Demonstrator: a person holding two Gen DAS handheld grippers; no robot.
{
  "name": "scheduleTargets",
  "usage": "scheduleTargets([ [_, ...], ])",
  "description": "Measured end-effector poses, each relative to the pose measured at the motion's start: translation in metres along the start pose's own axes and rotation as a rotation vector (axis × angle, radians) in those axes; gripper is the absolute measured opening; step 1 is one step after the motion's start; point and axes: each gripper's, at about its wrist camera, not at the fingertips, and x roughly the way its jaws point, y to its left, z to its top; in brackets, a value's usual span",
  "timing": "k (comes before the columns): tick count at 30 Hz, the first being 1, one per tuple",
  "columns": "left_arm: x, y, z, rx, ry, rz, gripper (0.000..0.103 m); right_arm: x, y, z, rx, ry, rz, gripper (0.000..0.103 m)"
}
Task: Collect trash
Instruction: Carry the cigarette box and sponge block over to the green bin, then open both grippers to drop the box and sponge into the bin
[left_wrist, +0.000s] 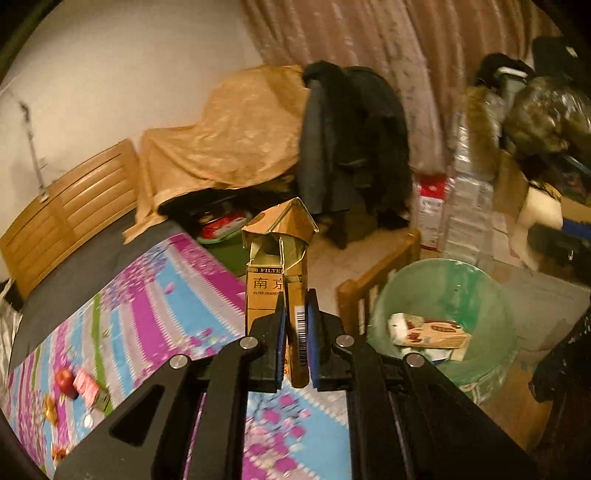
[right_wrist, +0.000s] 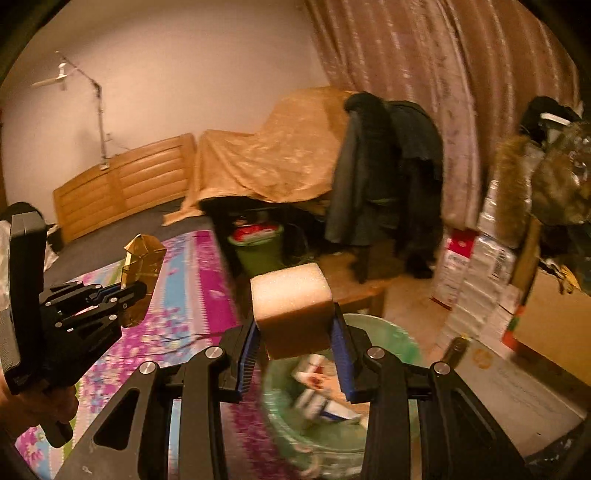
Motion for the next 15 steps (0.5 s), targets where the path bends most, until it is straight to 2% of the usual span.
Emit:
scheduleTargets([
  [8, 0.041, -0.044, 0.018, 0.086, 0.043, -0.128, 0.009, 0.026, -0.064, -0.002, 0.076, 0.080, -0.047, 0.038],
  [15, 0.076, -0.070, 0.016, 0.141, 0.143, -0.270, 0.009, 0.046, -0.086, -0.010, 0.100, 0.149, -0.044, 0.038],
])
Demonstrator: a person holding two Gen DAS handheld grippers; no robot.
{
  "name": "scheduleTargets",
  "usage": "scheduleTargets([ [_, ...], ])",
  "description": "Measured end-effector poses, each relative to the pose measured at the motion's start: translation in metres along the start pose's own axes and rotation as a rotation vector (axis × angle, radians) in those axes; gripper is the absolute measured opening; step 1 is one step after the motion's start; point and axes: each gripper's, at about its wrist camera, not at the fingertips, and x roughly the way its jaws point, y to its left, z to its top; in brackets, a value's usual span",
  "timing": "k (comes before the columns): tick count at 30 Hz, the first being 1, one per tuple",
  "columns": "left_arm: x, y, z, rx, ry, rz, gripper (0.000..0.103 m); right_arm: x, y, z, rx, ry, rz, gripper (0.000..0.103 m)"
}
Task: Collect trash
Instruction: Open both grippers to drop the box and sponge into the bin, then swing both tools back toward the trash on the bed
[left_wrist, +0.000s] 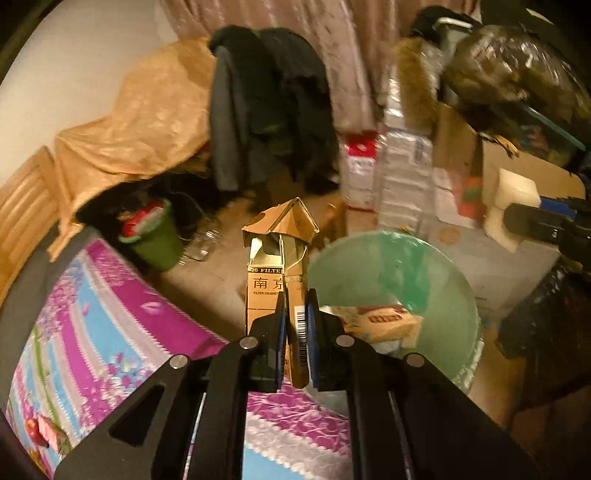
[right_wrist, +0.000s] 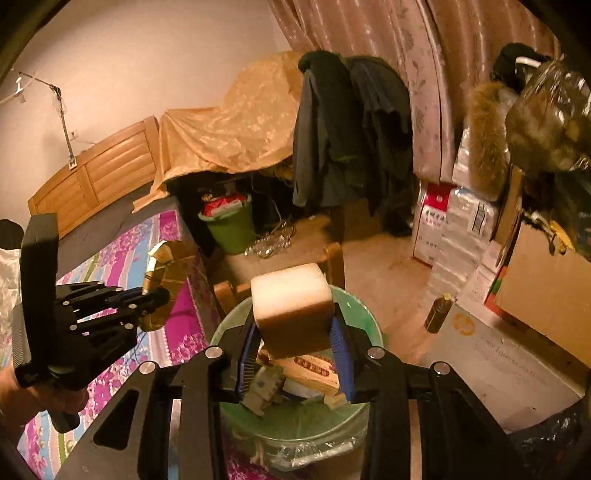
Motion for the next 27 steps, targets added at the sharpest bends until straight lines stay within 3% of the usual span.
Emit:
scheduleTargets([
  [8, 0.025, -0.022, 0.002, 0.045, 0.055, -0.112, 0.009, 0.030, -0.009, -0.007, 0.035, 0.060, 0.038, 0.038],
  [10, 0.032, -0.027, 0.002, 0.045, 0.073, -0.160, 0.012, 0.037, -0.008, -0.009, 0.033, 0.074, 0.045, 0.040],
  [11, 0.038, -0.028, 0.002, 0.039, 0.095, -0.171, 0.015, 0.042, -0.009, -0.010, 0.031, 0.081, 0.040, 0.047],
  [12, 0.042, -0.027, 0.002, 0.032, 0.113, -0.174, 0.026, 0.046, -0.008, -0.011, 0.033, 0.087, 0.030, 0.052],
  [13, 0.045, -0.025, 0.003, 0.022, 0.122, -0.173, 0.034, 0.050, -0.010, -0.013, 0.036, 0.088, 0.026, 0.055],
  [14, 0.046, -0.023, 0.003, 0.009, 0.122, -0.168, 0.035, 0.053, -0.012, -0.014, 0.041, 0.089, 0.025, 0.055],
  [23, 0.043, -0.008, -0.008, -0.041, 0.113, -0.119, 0.036, 0.057, -0.024, -0.025, 0.091, 0.083, 0.034, 0.055],
  [27, 0.021, 0.000, -0.023, -0.039, 0.057, -0.060, 0.036, 0.043, -0.015, -0.029, 0.086, 0.032, 0.029, 0.055],
])
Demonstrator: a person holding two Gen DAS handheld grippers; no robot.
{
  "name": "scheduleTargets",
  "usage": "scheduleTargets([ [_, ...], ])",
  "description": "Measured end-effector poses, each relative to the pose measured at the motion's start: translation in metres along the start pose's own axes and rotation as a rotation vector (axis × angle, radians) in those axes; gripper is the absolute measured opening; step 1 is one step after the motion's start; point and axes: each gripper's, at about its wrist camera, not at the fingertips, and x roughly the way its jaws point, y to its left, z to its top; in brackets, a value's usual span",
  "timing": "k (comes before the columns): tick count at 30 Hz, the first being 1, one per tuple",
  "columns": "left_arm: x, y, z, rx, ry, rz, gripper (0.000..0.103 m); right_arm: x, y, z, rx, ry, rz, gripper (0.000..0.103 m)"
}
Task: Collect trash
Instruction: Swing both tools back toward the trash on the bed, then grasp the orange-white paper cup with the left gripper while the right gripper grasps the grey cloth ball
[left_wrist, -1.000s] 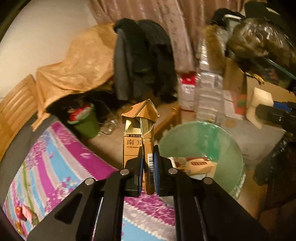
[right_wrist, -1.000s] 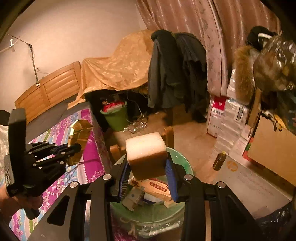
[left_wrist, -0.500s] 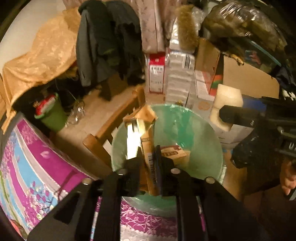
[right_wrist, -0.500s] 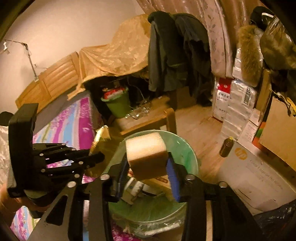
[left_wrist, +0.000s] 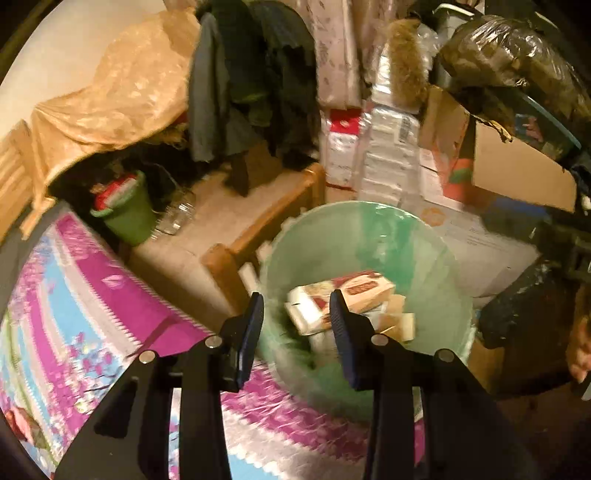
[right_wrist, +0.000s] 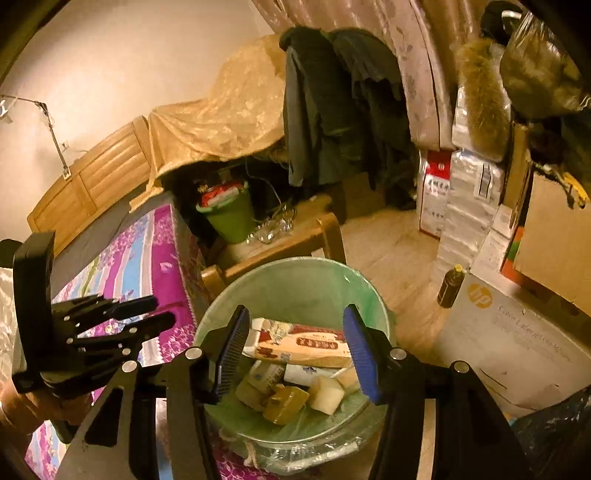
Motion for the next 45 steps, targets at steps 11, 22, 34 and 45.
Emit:
scheduleTargets([
  [11, -0.103, 0.114, -0.143, -0.276, -0.105, 0.411, 0.053, -0.064, 0.121, -0.072, -0.144, -0.405, -0.053, 0.079],
  [22, -0.266, 0.268, -0.375, -0.724, 0.066, 0.838, 0.055, -0.024, 0.331, -0.160, -0.432, -0.156, 0.295, 0.079],
  [34, -0.270, 0.391, -0.467, -0.685, 0.162, 0.816, 0.055, -0.022, 0.512, -0.220, -0.622, 0.045, 0.512, 0.079],
  [45, -0.263, 0.415, -0.490, -0.714, 0.116, 0.754, 0.016, -0.003, 0.609, -0.227, -0.770, 0.142, 0.635, 0.079],
])
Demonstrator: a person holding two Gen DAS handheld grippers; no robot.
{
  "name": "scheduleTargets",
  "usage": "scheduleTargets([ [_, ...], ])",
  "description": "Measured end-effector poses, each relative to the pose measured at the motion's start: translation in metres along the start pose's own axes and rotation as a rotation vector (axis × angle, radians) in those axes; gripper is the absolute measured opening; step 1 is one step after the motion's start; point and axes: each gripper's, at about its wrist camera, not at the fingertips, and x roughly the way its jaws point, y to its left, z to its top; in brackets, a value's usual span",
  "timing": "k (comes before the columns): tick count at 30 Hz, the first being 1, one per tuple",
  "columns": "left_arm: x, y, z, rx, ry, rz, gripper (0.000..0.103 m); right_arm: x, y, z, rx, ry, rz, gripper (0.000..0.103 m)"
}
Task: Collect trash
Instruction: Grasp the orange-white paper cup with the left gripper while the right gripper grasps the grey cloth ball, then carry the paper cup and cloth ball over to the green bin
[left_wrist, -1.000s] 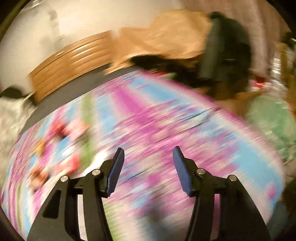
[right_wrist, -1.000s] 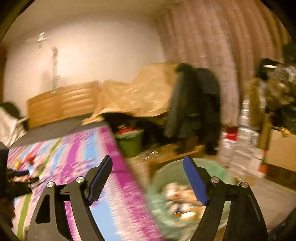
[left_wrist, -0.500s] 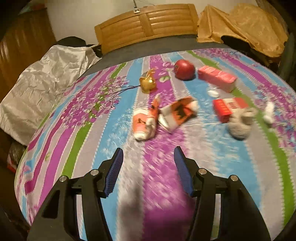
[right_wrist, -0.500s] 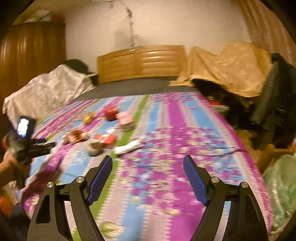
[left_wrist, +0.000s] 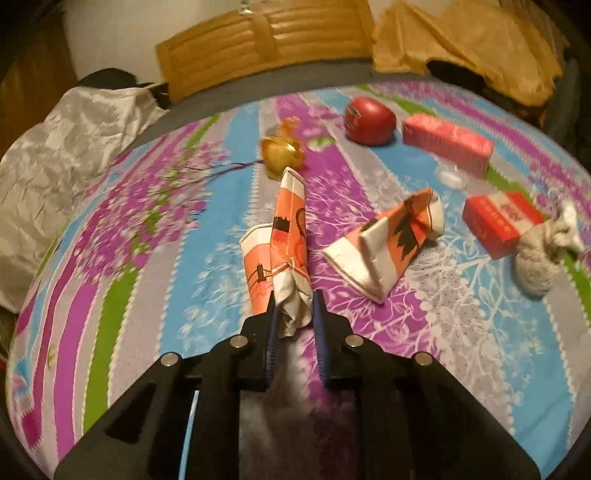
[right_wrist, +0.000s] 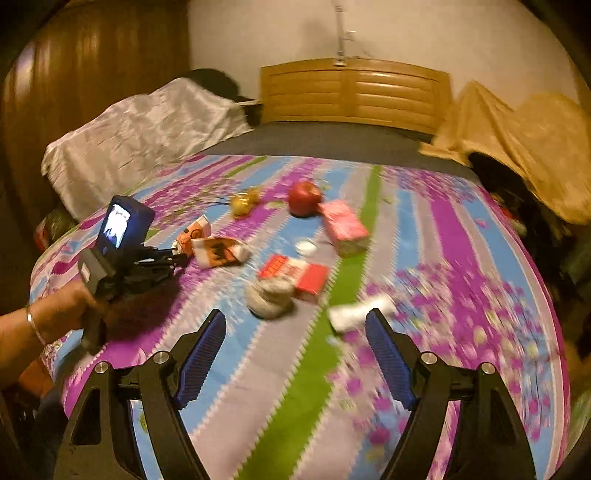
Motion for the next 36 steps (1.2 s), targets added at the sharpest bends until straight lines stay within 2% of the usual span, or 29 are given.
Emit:
scheduleTargets([
  [2, -0.016, 0.008, -0.010, -0.041, -0.028, 0.005, 0.016, 0.015, 0.006, 0.014, -0.019, 0.012, 0.042, 0.079],
  [6, -0.066, 0.017, -0.042, -0.056, -0.087, 0.080, 0.016, 0.042, 0.002, 0.026, 0.007, 0.052, 0.066, 0.079],
  [9, -0.096, 0.019, -0.068, -0.078, -0.083, 0.114, 0.016, 0.063, -0.001, 0.022, 0.009, 0.100, 0.079, 0.079],
  [12, -0.120, 0.013, -0.090, -0.107, -0.064, 0.117, 0.016, 0.098, 0.007, 0.016, 0.025, 0.165, 0.132, 0.077],
  [14, -0.131, 0.007, -0.098, -0.117, -0.058, 0.114, 0.016, 0.122, 0.013, 0.017, 0.042, 0.203, 0.153, 0.073],
  [18, -0.148, -0.002, -0.103, -0.131, -0.062, 0.101, 0.016, 0.180, 0.010, 0.010, 0.143, 0.298, 0.122, 0.060],
  [21, -0.152, -0.002, -0.100, -0.150, -0.070, 0.087, 0.016, 0.196, 0.005, 0.004, 0.197, 0.312, 0.120, 0.050],
  [24, -0.152, -0.005, -0.096, -0.141, -0.079, 0.096, 0.016, 0.180, 0.006, 0.001, 0.212, 0.283, 0.138, 0.044],
  [36, -0.180, -0.051, -0.063, -0.068, -0.152, 0.058, 0.016, 0.019, 0.003, -0.055, 0.236, 0.176, 0.151, 0.043],
])
